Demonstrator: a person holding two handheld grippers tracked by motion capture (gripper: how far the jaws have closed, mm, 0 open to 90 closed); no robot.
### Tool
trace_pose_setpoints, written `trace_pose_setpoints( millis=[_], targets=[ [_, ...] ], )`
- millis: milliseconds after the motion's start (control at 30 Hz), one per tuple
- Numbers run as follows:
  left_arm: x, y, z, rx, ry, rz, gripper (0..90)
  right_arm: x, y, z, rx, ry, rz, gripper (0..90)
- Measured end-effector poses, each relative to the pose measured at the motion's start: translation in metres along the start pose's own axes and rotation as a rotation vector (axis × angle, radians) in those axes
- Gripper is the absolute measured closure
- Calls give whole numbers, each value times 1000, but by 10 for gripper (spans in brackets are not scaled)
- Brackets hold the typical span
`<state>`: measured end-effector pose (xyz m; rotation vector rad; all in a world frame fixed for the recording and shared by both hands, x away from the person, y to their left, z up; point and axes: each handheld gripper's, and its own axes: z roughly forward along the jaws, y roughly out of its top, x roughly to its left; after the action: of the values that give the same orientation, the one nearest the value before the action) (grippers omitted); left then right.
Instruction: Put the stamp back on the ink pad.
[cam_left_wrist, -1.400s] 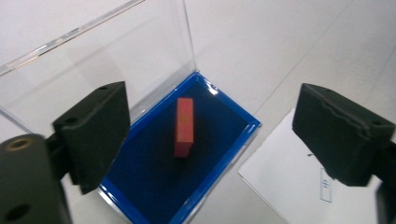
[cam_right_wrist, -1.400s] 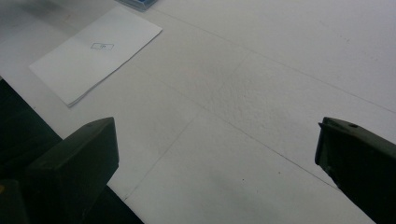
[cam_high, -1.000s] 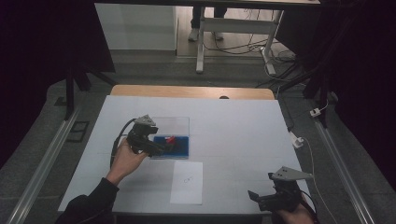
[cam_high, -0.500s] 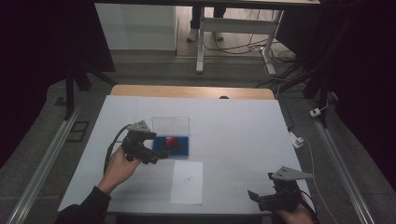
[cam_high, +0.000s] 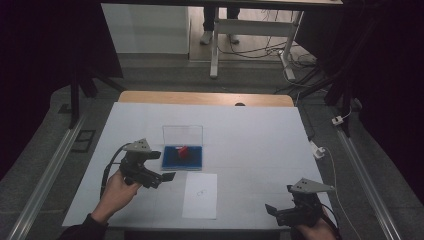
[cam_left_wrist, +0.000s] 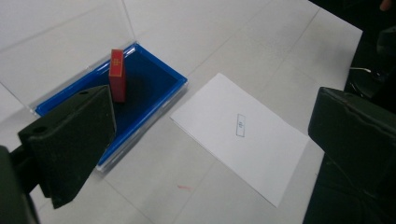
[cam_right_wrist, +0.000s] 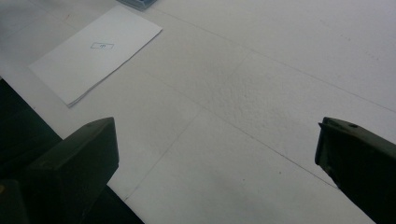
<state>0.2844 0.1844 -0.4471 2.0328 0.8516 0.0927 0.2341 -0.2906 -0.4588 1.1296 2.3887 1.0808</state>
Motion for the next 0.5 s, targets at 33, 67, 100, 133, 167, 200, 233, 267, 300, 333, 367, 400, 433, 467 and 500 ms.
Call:
trace_pose_setpoints(
  millis=[33, 67, 100, 133, 167, 200, 233, 267, 300, 333, 367, 400, 433, 467, 500],
  targets=[
    [-1, -2, -2, -2, 0, 0, 11, 0, 0, 0, 2, 0, 0, 0],
    [-2, -4, -5, -6, 2, -1, 11, 0, 0, 0, 2, -1, 0, 0],
    [-3, -6, -7, -8, 7, 1, 11, 0, 0, 0, 2, -1, 0, 0],
    [-4, -7, -10, -12, 10, 0, 11, 0, 0, 0, 2, -1, 1, 0],
    [-5, -10, -13, -15, 14, -3, 11, 0, 0, -1, 1, -1, 1, 0],
    [-6, -12, -15, -20, 14, -8, 10, 0, 0, -1, 2, -1, 3, 0],
    [-6, -14, -18, -23, 15, -10, 10, 0, 0, -1, 0, -1, 4, 0],
    [-7, -16, -21, -27, 19, -14, 10, 0, 0, -1, 0, -1, 4, 0],
    [-7, -19, -24, -32, 19, -19, 10, 0, 0, -1, 2, -1, 3, 0],
    [-8, -21, -26, -32, 19, -22, 10, 0, 0, -1, 2, -2, 2, 0],
    [-8, -24, -29, -33, 19, -26, 10, 0, 0, 0, 3, -2, 2, 0],
    [-9, -27, -32, -36, 21, -28, 10, 0, 0, 0, 3, -2, 3, 0],
    [-10, -29, -36, -38, 25, -28, 10, 0, 0, 0, 4, -2, 3, 0],
    [-11, -31, -39, -39, 31, -27, 10, 0, 0, 0, 3, -2, 3, 0],
    [-12, -34, -42, -41, 37, -29, 9, 0, 0, 0, 3, -2, 3, 0]
  ],
)
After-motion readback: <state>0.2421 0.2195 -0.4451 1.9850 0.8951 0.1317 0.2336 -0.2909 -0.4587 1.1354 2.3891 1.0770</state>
